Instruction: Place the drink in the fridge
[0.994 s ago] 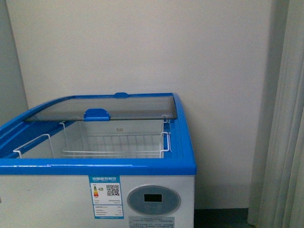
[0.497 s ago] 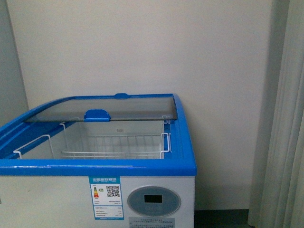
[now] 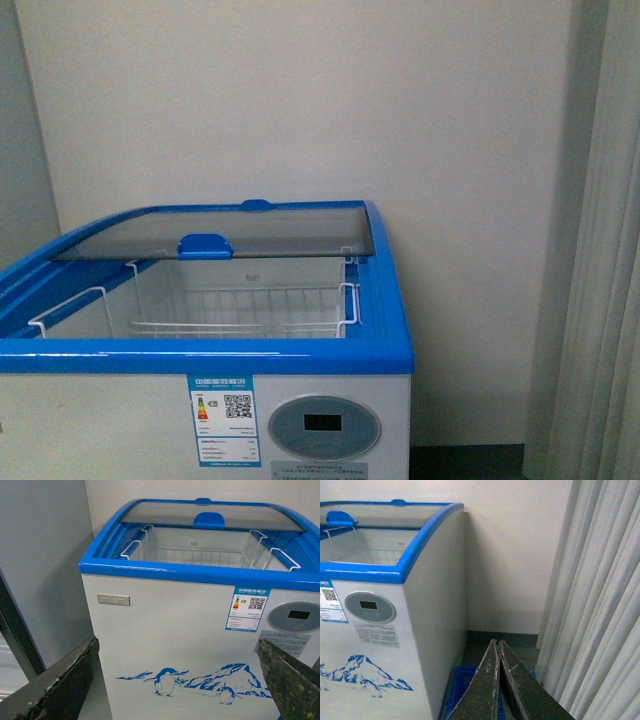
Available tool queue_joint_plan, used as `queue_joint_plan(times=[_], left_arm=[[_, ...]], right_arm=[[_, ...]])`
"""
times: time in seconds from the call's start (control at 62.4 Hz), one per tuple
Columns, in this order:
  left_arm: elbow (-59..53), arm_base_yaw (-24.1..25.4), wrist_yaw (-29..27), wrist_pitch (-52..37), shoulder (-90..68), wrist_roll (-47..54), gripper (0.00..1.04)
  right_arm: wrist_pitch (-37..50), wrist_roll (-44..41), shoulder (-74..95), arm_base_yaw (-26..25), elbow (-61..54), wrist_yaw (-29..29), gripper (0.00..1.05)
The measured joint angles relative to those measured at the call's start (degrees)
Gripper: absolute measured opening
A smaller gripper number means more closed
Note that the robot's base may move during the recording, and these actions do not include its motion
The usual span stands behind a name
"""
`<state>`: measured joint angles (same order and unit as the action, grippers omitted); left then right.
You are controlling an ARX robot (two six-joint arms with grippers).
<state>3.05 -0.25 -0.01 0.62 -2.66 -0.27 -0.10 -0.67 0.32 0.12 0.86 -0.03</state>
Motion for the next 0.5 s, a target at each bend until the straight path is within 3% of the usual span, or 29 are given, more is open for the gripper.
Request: queue_joint_plan(times=[0.064,0.497], left_arm=[[0.0,0.0,0.0,0.0,0.0,0.0,0.97],[0.0,0.0,0.0,0.0,0.0,0.0,0.97]], right_arm=[[0.0,0.0,0.0,0.0,0.0,0.0,0.07],[0.0,0.0,0.0,0.0,0.0,0.0,0.77]])
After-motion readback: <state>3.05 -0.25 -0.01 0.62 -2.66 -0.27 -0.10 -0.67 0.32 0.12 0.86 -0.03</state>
